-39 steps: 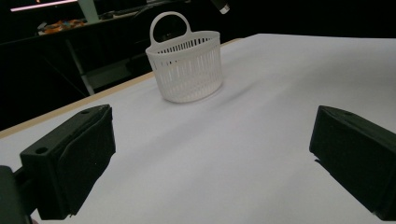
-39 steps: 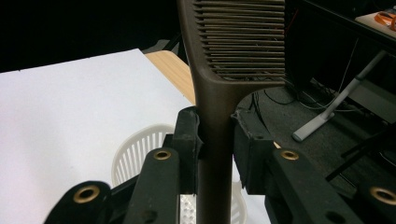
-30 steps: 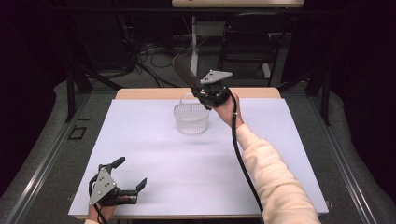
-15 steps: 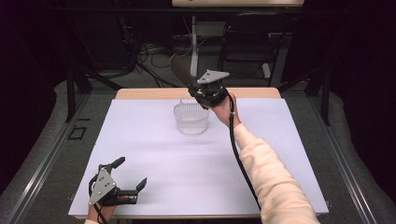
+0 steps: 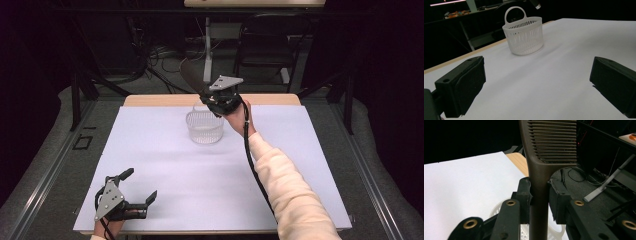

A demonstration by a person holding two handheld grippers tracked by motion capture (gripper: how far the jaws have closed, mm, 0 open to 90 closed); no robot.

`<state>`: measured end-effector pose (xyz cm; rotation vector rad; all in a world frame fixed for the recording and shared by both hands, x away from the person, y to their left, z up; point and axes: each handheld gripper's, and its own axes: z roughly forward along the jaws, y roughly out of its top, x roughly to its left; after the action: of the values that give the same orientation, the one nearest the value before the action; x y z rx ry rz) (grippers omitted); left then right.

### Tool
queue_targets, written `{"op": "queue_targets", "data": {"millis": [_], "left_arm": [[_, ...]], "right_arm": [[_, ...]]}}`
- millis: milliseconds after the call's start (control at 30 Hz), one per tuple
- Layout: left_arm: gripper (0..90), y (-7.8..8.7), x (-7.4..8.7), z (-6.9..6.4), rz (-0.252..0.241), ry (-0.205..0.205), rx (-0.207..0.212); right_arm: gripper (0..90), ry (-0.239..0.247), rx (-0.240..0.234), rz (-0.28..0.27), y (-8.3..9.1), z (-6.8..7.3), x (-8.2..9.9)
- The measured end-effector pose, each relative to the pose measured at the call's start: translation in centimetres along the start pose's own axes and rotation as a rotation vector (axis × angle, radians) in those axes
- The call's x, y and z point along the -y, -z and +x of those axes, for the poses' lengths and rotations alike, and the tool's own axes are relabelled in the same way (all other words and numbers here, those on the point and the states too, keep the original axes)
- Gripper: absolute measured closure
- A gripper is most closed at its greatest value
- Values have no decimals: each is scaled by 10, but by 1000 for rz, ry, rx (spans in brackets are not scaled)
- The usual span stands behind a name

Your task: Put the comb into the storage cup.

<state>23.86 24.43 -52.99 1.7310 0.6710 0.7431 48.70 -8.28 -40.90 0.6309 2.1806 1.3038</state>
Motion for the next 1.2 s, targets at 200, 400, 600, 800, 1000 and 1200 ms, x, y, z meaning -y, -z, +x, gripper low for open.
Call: {"op": "queue_targets", "data": {"millis": [200,400,600,800,1000,1200], "left_arm": [[3,0,0,0,-1,0,1],[3,0,0,0,-1,0,0],[3,0,0,0,-4,3,1],[3,0,0,0,-4,3,0],[4,1,0,0,-5,3,-1],[3,1,0,0,-4,3,0]], "right_arm": [[722,-1,-3,-4,-2,0,1],[722,5,-6,-11,-5,1,0],[722,16,-12,-5,-8,2,1],[722,19,-24,2,-12,4,2],[722,24,-32,3,-14,5,3],[722,27,-40,12,-17,6,4]]}}
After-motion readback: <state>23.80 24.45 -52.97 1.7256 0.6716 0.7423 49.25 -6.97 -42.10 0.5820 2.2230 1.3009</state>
